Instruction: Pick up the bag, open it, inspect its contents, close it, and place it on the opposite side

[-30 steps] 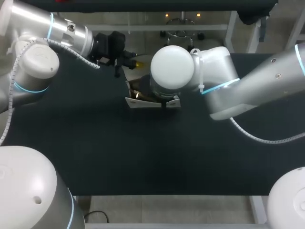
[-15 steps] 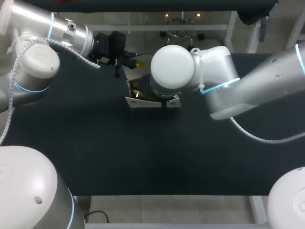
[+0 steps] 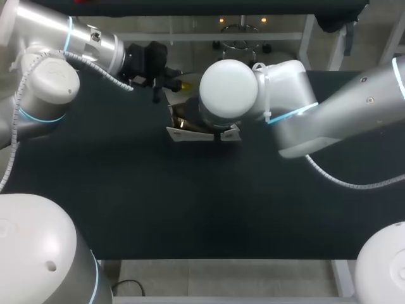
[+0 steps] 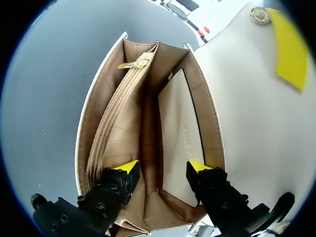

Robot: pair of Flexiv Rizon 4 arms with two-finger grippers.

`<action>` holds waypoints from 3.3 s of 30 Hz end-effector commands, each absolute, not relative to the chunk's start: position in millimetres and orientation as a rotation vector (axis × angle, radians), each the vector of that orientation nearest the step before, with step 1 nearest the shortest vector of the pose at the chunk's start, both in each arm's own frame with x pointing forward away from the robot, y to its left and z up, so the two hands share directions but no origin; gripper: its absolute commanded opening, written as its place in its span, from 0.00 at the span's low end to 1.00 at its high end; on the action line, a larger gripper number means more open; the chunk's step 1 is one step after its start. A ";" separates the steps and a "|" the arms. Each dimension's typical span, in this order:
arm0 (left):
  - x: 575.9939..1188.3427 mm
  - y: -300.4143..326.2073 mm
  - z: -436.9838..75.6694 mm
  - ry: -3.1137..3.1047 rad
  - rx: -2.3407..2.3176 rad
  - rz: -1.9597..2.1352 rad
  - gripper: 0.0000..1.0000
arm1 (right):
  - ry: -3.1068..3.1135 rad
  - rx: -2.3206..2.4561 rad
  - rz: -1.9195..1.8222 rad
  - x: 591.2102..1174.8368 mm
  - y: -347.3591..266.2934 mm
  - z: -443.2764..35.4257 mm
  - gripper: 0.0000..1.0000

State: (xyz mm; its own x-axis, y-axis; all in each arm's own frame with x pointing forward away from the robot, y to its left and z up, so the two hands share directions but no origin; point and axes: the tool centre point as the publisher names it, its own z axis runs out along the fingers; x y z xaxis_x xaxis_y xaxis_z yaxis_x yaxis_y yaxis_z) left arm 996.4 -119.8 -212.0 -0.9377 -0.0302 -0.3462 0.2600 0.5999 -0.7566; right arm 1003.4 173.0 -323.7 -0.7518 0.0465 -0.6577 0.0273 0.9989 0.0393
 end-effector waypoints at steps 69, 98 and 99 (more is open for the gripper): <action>1023.6 -102.9 -293.2 2.501 0.283 -1.035 0.00 | 2.261 0.123 0.197 894.9 166.8 -258.0 0.00; 1025.4 -84.7 -312.7 2.427 0.364 -0.963 0.00 | 2.183 0.058 0.101 871.2 214.8 -312.7 0.00; 1025.3 -83.8 -314.1 2.420 0.368 -0.963 0.00 | 2.186 0.056 0.105 870.2 216.2 -315.3 0.00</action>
